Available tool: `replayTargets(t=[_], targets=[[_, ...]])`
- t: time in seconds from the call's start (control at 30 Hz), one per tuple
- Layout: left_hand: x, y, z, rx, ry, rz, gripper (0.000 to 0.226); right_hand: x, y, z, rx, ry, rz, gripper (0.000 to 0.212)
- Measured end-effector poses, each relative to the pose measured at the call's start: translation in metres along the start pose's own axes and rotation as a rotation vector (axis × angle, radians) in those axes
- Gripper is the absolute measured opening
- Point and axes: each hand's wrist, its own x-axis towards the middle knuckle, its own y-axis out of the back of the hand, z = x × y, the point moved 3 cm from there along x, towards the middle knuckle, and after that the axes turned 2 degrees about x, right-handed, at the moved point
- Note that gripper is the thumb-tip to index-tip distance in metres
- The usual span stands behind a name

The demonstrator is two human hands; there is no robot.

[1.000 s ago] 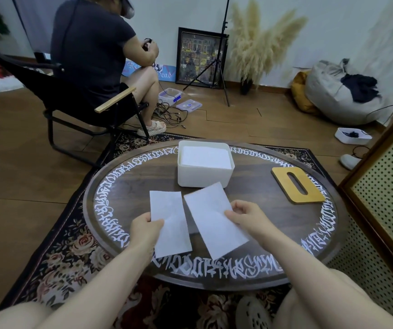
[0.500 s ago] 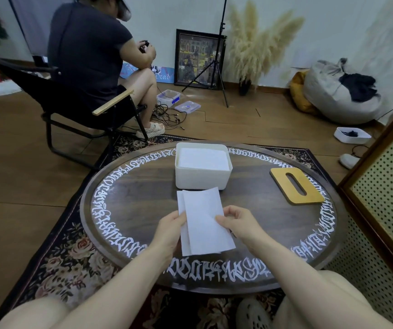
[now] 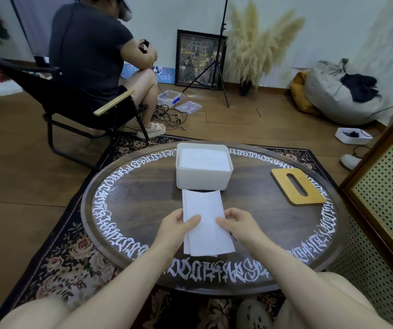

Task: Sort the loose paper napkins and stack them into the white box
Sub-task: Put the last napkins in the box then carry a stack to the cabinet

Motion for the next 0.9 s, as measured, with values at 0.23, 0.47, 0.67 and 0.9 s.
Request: replayTargets(t=[0.23,0.47,0.67,0.9], targets=[[-0.001,0.004,0.009,0.1,-0.011,-0.082,0.025,0.005,0.016,-0.004,-0.086,0.126,0.062,0.03],[-0.008,0.003,0.013,0.385,-0.01,-0.38,0.021,0.006,0.019,0.0,-0.214,0.119,-0.243,0.065],[-0.005,0.004,0.012,0.502,-0.058,-0.358,0.009,0.003,0.012,0.011,-0.267,0.076,-0.357,0.03],[0.007,0.018,0.012,0.091,-0.043,-0.025,0.021,0.007,0.024,0.014,0.1,0.049,-0.037,0.022]])
